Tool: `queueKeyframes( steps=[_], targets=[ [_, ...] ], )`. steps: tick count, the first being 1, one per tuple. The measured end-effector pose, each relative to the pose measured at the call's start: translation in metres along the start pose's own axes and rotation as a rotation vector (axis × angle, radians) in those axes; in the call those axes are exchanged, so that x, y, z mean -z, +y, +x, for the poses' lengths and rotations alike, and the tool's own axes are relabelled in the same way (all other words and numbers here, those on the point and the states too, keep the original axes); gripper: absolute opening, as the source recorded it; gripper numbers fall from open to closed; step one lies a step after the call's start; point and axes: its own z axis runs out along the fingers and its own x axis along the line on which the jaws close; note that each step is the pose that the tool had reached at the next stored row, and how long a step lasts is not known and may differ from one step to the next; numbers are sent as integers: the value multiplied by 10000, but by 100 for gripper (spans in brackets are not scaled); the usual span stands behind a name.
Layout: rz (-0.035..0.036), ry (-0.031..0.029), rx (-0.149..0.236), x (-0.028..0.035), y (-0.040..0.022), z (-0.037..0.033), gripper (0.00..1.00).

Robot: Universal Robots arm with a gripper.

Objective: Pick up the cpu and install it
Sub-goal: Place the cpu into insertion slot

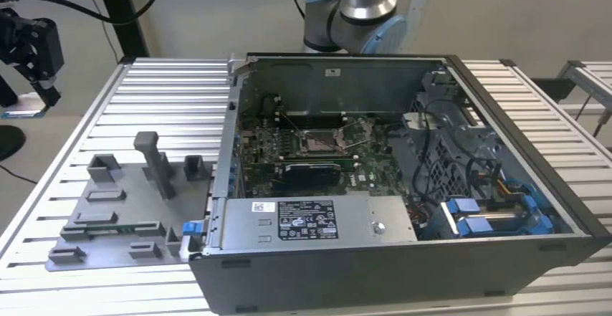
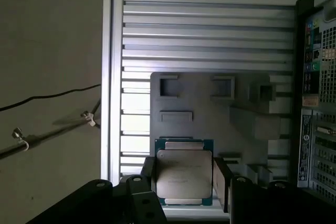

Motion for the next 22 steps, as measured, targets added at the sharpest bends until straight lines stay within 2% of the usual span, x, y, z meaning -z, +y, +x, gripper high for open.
queueKeyframes(
  steps=[4,7,22],
  targets=[
    [3,3,1,1,0,-4,0],
    [2,4,-1,-1,3,-65,0],
    [0,40,0,-12,34,-615,0]
  ],
)
